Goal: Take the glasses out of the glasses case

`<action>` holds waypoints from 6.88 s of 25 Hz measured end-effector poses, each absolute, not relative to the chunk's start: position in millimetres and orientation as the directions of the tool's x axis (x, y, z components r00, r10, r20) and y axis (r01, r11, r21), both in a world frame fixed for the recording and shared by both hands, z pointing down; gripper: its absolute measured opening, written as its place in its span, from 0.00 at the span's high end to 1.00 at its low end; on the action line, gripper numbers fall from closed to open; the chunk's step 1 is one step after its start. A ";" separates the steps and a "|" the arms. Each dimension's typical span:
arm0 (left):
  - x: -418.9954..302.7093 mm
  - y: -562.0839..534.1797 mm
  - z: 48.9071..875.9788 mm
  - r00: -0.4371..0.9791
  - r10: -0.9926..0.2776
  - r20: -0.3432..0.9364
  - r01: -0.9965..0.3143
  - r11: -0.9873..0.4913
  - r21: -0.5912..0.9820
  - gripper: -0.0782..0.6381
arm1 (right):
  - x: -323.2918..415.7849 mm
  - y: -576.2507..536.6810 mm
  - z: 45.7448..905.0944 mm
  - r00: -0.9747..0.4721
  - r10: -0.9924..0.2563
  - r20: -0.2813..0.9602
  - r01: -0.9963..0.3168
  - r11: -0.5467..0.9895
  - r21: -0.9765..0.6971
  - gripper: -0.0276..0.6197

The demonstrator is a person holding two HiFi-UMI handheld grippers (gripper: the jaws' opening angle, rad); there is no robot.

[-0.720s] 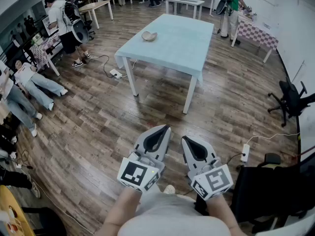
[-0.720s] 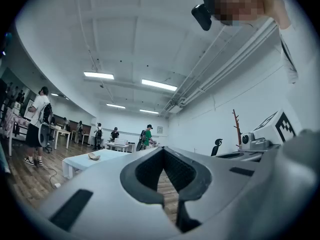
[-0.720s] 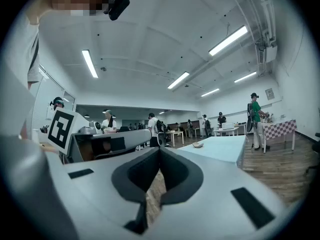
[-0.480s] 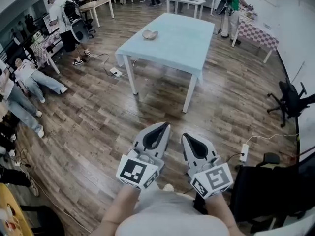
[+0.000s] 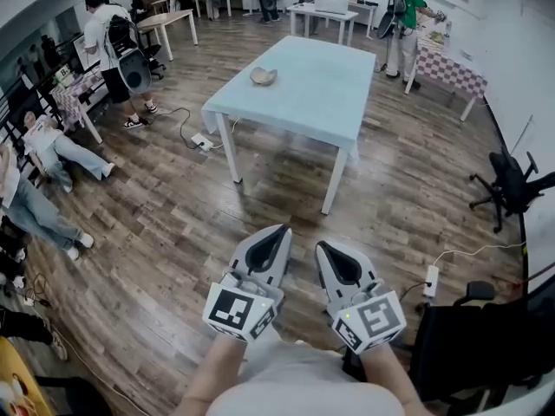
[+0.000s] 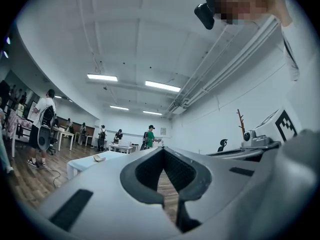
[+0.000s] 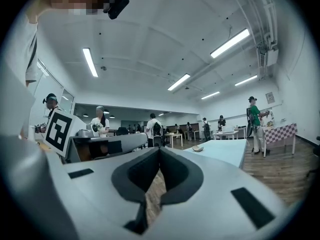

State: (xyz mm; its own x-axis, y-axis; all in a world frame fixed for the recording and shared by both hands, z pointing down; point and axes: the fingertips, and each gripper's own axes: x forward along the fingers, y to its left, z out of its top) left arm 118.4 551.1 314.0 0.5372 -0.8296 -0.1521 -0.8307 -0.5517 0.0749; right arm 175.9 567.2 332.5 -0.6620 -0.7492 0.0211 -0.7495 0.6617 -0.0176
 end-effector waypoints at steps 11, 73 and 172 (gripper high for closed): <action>84.3 483.5 325.7 0.553 -0.824 -0.126 -0.820 -0.564 0.092 0.88 | 140.6 501.7 343.6 -0.652 -0.756 0.055 -0.758 0.652 -0.026 0.95; -42.3 152.1 357.1 0.581 -0.809 -0.089 -0.794 -0.588 0.156 0.88 | 13.5 167.7 371.0 -0.608 -0.786 0.108 -0.794 0.605 -0.065 0.95; -66.0 -429.5 564.8 0.660 -0.528 0.534 -0.745 -0.368 0.556 0.61 | 7.6 -361.3 473.5 -0.515 -0.780 0.356 -0.856 0.440 -0.272 0.95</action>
State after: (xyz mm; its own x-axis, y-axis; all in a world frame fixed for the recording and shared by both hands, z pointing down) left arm -66.0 -429.5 564.8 0.6599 -0.5284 0.5342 -0.7451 -0.3683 0.5560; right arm 7.6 -361.3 473.5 -0.5146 -0.7802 0.3556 -0.8556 0.4401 -0.2724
